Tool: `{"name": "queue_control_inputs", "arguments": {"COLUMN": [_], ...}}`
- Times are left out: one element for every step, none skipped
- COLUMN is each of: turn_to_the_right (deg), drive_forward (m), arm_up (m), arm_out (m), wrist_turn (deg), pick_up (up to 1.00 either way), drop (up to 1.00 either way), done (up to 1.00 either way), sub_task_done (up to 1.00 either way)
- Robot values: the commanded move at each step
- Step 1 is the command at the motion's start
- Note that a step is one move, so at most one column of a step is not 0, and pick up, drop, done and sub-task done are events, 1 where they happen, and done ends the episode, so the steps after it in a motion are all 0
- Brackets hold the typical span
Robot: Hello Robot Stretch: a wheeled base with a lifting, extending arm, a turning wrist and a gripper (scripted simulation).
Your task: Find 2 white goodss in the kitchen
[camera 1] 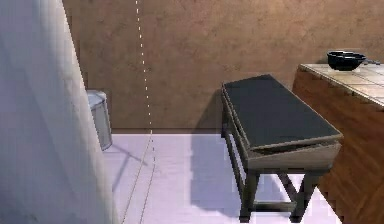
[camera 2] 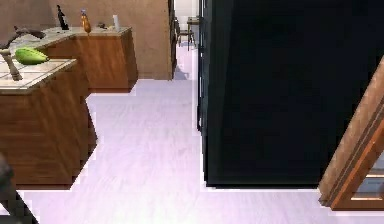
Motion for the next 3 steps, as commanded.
{"name": "queue_control_inputs", "arguments": {"turn_to_the_right": [45.0,18.0,0.0], "drive_forward": [0.00,0.00,0.35], "arm_up": [0.00,0.00,0.00], "arm_out": [0.00,0.00,0.00], "wrist_turn": [0.0,0.0,0.0], "pick_up": [0.00,0.00,0.00], "drop": [0.00,0.00,0.00], "done": [0.00,0.00,0.00], "sub_task_done": [0.00,0.00,0.00]}}
